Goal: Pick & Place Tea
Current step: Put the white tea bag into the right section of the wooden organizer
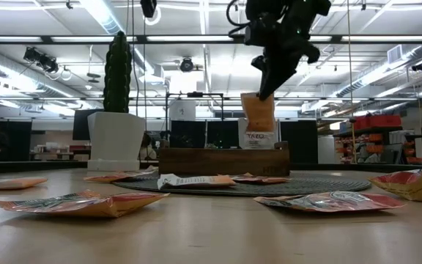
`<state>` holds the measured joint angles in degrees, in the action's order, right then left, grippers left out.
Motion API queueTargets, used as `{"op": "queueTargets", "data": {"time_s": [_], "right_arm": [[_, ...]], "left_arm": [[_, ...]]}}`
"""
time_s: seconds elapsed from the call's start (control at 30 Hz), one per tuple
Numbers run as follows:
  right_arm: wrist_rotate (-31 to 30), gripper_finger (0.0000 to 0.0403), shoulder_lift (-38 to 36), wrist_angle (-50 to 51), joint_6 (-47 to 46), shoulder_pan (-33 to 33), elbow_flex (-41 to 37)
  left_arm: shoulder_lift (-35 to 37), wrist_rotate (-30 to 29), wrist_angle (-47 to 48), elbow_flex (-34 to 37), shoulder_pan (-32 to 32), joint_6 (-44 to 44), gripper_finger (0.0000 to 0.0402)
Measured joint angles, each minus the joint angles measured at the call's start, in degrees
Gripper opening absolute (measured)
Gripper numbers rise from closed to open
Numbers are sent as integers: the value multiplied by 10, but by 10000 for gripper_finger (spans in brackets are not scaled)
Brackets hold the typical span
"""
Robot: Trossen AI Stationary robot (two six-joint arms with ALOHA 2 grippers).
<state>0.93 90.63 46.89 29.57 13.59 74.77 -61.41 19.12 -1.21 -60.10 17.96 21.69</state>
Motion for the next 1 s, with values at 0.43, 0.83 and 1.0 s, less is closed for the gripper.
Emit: {"op": "queueTargets", "data": {"time_s": [0.43,0.83,1.0], "right_arm": [[0,0,0,-106,92,40,-87],[17,0,1,-153,129,59,-126],[21,0,1,-165,129,69,-135]], "left_arm": [[1,0,7,0,0,4,28],[1,0,7,0,0,3,28],[1,-1,7,0,0,2,28]]}}
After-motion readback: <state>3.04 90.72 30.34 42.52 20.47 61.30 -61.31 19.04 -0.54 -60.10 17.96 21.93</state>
